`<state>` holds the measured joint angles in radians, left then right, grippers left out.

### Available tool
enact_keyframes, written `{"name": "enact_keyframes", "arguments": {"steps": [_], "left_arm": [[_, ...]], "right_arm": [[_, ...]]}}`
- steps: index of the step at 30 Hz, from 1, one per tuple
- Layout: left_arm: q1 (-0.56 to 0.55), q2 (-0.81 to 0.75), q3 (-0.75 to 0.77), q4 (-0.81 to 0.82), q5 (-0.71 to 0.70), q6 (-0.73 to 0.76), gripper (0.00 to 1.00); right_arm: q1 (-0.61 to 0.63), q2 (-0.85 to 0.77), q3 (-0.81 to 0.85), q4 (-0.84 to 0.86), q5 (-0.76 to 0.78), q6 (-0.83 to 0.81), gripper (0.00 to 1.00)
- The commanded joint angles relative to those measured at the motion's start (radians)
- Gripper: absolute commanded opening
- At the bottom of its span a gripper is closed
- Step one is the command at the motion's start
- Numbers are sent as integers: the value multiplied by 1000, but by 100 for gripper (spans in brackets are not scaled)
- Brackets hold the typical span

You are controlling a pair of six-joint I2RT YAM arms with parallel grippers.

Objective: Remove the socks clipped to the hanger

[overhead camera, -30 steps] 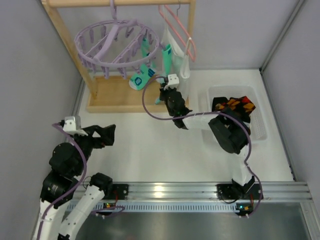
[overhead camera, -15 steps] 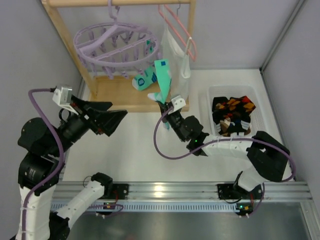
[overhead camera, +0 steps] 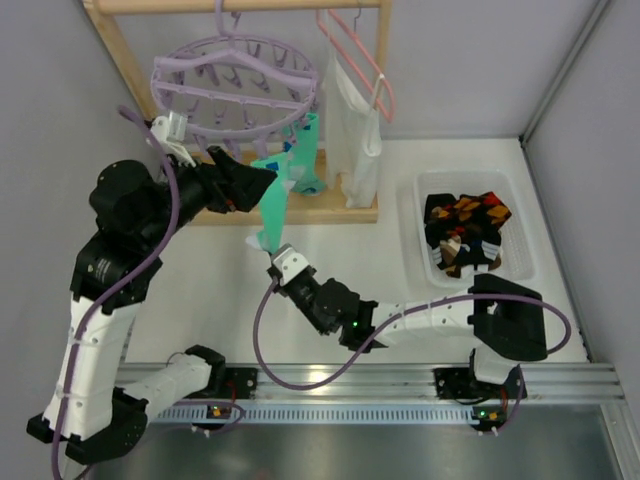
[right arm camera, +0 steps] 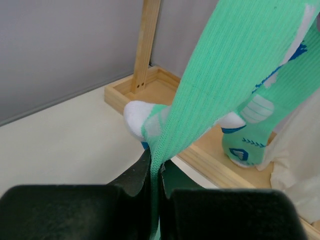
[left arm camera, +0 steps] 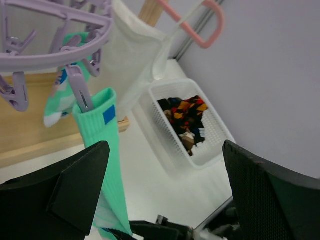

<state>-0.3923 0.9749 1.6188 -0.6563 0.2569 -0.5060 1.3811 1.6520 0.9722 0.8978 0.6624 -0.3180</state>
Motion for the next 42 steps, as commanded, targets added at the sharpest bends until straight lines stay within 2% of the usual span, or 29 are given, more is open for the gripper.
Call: {"name": "enact_keyframes", "arguments": {"steps": [1,6,10,13,17,22,28,33,36,37,40,41,42], "left_arm": [[4,36,-33,3,-140,66,98],[6,73,-34,4,-281,122,98],[7,93,-49,23,-318,159,98],[30,100,-91,66,-277,169,98],[114,105,-148,138,-183,118,98],[119,134,-131,138,-220,67,97],[118,81,-119,123,-257,95,97],[115,139,-2,18,-350,152,98],[89,197,70,-49,-458,188,97],[76,209,93,-63,-532,214,97],[-11,278,180,-138,-666,266,97],[-75,319,200,-153,-782,279,97],[-107,337,223,-186,-823,290,97]], "right_arm": [[39,35,56,68,68,-53,0],[38,28,71,47,30,-33,0],[36,17,72,23,2,-27,0],[23,-9,68,-19,-50,17,0],[-7,-35,45,-39,-98,77,0],[-8,-9,66,-80,-130,56,0],[-7,77,144,-145,-113,17,0],[13,164,262,-221,-66,-38,0],[29,215,332,-263,-46,-72,0],[32,229,347,-275,-43,-78,0],[42,273,411,-312,-34,-107,0],[47,294,442,-321,-34,-119,0],[49,304,456,-332,-35,-125,0]]}}
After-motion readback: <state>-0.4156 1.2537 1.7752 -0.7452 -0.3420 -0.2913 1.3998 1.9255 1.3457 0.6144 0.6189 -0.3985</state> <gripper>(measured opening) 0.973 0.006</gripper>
